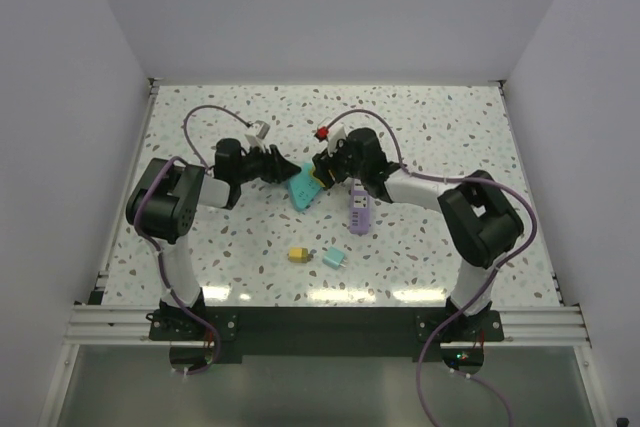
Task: Insert the plug
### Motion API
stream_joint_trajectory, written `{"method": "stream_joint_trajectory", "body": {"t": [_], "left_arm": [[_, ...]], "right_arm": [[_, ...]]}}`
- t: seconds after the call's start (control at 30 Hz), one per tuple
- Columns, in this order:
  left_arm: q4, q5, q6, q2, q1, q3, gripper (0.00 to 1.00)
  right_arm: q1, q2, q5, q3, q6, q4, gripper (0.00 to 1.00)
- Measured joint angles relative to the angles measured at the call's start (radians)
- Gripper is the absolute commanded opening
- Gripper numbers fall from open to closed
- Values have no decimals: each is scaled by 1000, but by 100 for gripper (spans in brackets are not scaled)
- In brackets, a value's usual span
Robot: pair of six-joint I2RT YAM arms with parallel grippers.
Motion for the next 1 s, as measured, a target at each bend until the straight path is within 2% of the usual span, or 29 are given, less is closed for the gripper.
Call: {"method": "stream_joint_trajectory", "body": {"t": [0.2, 1.0], "left_arm": [[-4, -2, 18, 0, -3, 10, 0], [-23, -64, 18, 2, 5, 22, 0]], "right_arm": [[27, -18, 74, -82, 49, 126, 0], [103, 62, 259, -190, 158, 445, 0]]}}
